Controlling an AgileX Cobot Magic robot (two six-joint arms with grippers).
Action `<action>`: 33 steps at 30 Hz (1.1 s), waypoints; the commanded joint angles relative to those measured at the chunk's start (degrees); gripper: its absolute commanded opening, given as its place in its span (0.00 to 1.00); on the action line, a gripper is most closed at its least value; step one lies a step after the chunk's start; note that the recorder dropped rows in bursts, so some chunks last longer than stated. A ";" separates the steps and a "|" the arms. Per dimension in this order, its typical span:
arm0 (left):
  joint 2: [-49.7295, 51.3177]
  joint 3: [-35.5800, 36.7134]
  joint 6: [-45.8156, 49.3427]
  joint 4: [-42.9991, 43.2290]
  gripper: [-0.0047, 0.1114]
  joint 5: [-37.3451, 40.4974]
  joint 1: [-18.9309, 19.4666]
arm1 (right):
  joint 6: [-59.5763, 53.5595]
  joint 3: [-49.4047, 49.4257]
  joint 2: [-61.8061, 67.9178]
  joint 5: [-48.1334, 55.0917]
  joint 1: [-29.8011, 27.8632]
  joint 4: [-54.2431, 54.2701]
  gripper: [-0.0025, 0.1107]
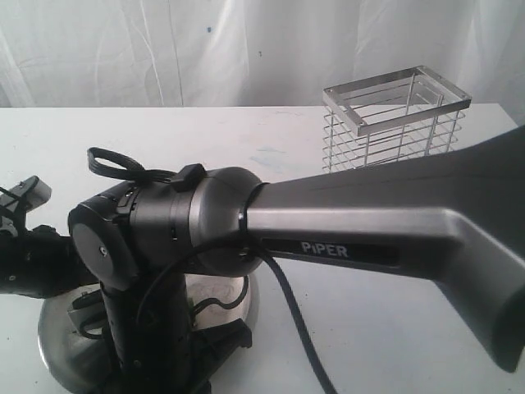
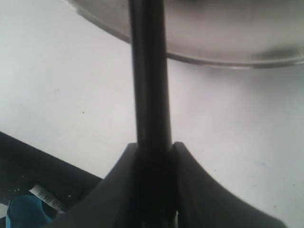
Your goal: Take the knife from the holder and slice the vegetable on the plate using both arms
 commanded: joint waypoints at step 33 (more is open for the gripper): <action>-1.54 -0.25 -10.49 15.20 0.04 3.70 -0.36 | 1.81 -0.11 1.76 -4.24 -1.48 -2.06 0.02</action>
